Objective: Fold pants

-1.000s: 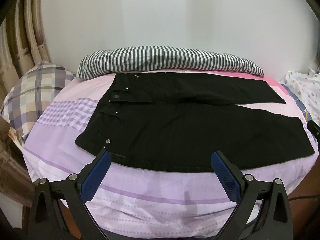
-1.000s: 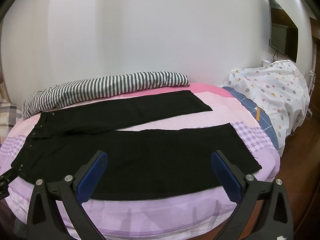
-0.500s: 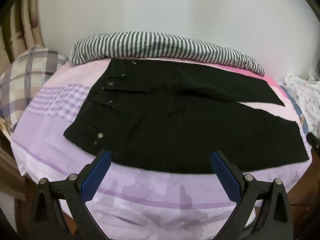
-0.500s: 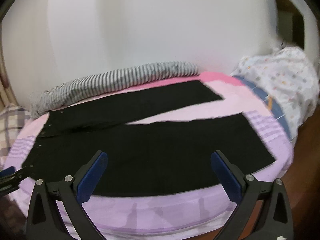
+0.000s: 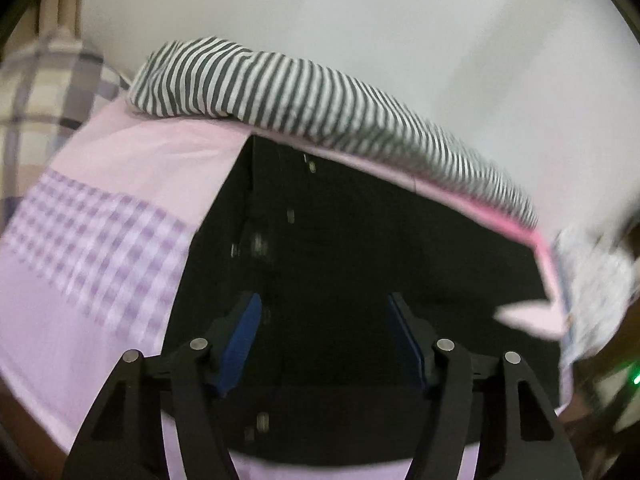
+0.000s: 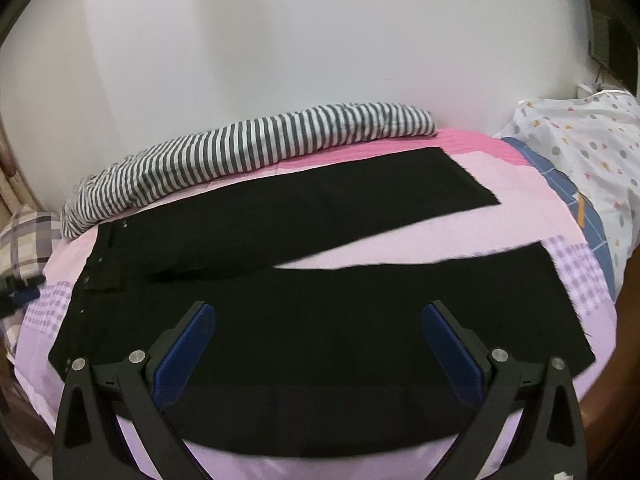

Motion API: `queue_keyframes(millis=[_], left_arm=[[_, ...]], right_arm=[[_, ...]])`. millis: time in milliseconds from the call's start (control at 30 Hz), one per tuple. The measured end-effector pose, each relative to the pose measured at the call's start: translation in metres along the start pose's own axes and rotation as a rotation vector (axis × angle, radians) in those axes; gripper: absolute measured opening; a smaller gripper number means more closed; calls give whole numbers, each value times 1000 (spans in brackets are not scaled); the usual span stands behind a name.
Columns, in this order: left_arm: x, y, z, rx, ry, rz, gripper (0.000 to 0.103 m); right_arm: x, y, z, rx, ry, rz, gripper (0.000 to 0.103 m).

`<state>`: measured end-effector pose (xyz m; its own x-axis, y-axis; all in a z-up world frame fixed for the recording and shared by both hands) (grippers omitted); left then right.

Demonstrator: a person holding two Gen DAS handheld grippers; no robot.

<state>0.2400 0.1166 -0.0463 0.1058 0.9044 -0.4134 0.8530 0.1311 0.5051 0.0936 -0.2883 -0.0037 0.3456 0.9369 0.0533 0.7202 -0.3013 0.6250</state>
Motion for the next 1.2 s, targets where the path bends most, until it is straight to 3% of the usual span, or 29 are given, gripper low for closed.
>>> queue_keyframes(millis=[167,367,667,1000,1067,1100,1200], left_arm=[[40,73,39,31,-106,-148,52],[80,118,98,100,-205,-310,39],[112,138,159,191,-220,-356,38],[102,160,193,223,-288,-323,34],[104,161,192,206,-305,-335,28],[104,160,192,198,-310,-333,9],[102,159,188,161,-315,-340,8]], right_arm=[[24,14,35,44,-4,-23,103],[45,19,70,93,-20,-73,103],[70,26,111,143,-20,-126,103],[95,50,150,146,16,-188,103],[99,56,157,144,39,-206,103],[101,61,161,145,50,-216,103],[105,73,172,153,86,-243,103]])
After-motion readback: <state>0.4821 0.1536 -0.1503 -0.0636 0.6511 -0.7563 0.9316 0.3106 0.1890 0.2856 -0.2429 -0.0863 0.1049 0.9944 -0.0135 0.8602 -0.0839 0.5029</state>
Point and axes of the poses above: each gripper's, at about its wrist camera, not at the fingertips, and z roughly the way its jaws point, x to its left, y to its top, the point moved 5 cm from there along z, roughly the way its jaws point, and after that the axes turned 2 degrees about -y, right-handed, at the moved point
